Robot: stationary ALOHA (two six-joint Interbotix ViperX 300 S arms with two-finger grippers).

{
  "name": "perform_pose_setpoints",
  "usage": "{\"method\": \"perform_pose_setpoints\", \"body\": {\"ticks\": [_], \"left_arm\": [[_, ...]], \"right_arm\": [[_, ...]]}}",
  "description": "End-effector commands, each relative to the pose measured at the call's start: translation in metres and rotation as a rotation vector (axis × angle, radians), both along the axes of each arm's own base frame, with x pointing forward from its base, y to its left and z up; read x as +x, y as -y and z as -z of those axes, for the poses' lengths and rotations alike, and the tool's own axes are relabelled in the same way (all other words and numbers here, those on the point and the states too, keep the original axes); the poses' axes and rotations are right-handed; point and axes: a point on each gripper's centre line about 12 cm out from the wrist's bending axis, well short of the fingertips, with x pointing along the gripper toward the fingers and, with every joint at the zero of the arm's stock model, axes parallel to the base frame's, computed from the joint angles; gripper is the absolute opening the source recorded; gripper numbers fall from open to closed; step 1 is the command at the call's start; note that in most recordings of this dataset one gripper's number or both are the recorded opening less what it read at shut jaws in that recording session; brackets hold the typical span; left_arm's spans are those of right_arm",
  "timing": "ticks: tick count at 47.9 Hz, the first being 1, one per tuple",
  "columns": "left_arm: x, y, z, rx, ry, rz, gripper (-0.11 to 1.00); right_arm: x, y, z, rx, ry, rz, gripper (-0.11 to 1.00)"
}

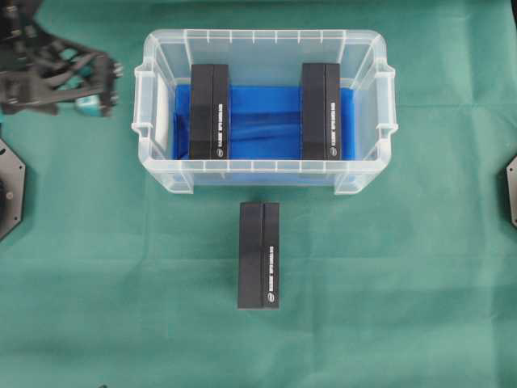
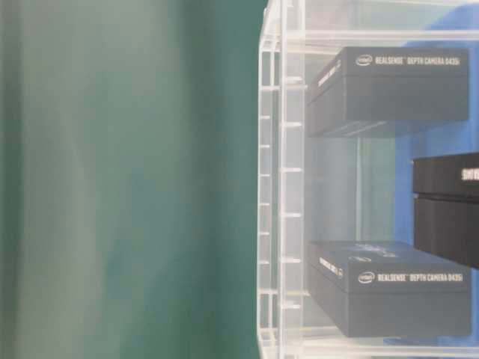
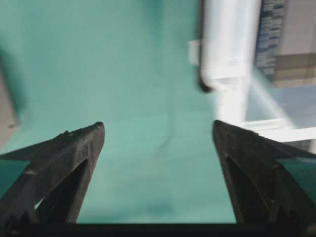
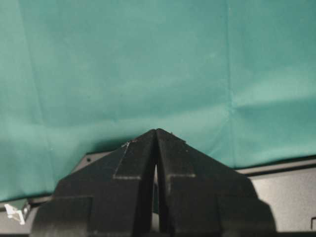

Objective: Take the box out of the case with the left arm.
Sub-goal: 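Move the open left gripper over the left black box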

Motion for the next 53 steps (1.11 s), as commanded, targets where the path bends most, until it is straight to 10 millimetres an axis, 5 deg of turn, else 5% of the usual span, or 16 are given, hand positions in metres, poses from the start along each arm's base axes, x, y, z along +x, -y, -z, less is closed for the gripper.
{"method": "perform_pose_setpoints", "body": {"ticks": [1, 12, 26, 53], "left_arm": [[0.022, -0.002, -0.012, 0.009, 0.037, 0.013, 0.91], [0.075, -0.008, -0.013, 0.011, 0.043, 0.033, 0.91], [0.120, -0.015, -0.006, 0.010, 0.042, 0.040, 0.91], [0.125, -0.016, 0.003, 0.005, 0.019, 0.041, 0.91]], "right_arm": [[0.001, 0.000, -0.003, 0.000, 0.008, 0.003, 0.00], [0.001, 0.000, -0.003, 0.000, 0.006, 0.003, 0.00], [-0.001, 0.000, 0.002, -0.001, -0.008, -0.001, 0.00], [-0.004, 0.000, 0.004, -0.001, -0.030, -0.003, 0.00]]}}
